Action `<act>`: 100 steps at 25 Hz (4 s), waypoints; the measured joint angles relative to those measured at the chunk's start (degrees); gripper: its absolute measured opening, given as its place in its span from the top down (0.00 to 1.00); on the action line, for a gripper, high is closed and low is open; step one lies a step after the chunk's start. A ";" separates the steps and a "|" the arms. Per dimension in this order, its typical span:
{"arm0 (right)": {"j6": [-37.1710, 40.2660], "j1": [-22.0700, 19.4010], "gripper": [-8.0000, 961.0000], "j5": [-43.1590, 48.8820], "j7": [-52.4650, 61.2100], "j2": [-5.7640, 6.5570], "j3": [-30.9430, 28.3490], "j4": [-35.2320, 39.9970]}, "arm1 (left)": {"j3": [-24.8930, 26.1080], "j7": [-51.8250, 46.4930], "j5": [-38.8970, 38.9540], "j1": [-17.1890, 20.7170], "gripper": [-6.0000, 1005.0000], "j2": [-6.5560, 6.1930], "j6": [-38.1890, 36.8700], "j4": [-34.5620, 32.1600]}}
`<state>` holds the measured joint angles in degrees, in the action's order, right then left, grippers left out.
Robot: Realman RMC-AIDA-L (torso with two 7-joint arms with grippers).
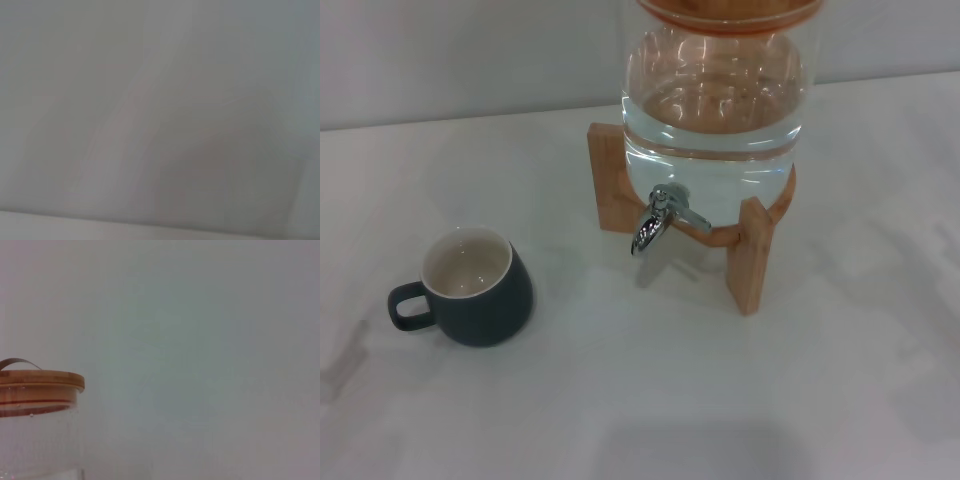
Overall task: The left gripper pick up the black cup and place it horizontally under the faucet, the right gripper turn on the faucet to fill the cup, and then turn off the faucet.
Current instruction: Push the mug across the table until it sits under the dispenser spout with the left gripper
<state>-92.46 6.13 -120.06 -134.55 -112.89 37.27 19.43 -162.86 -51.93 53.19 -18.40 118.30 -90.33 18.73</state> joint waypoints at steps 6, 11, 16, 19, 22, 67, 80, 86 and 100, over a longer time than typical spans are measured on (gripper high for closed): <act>0.15 0.61 0.15 0.00 0.72 -0.08 0.40 1.13 | 0.00 5.18 -2.21 0.20 0.15 0.76 0.30 -0.89; 0.18 0.63 0.15 0.00 0.78 -0.40 0.36 1.91 | 0.00 8.45 -3.59 -0.29 0.15 0.85 2.37 -3.13; 0.25 0.63 0.15 0.00 0.79 -0.67 0.17 1.93 | 0.00 10.20 -4.65 -0.66 0.16 0.88 5.57 -4.82; 0.44 0.64 0.15 0.00 0.79 -0.74 0.12 1.93 | 0.00 10.86 -5.53 -1.21 0.16 0.88 8.43 -6.26; 0.55 0.75 0.15 0.00 0.79 -0.82 0.23 1.98 | 0.00 11.68 -6.07 -1.77 0.16 0.89 10.86 -7.36; 3.83 3.16 0.15 0.00 0.49 -1.52 0.10 2.81 | 0.15 11.10 -4.40 -6.09 0.49 0.76 18.62 -11.54; 4.56 3.44 0.15 0.00 0.46 -1.55 0.00 2.76 | 0.08 11.68 -4.76 -6.14 0.81 0.80 18.57 -11.26; 4.58 3.45 0.15 0.00 0.32 -1.61 0.00 2.51 | 0.09 11.94 -5.02 -6.83 0.81 0.66 18.33 -11.05; 3.59 3.45 0.15 0.00 0.26 -1.73 0.62 2.66 | 0.00 12.64 -11.37 -12.69 0.82 0.59 15.85 -11.47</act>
<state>-88.87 9.58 -120.06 -134.29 -114.62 37.89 22.09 -162.87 -39.28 41.82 -31.09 118.89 -74.49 7.26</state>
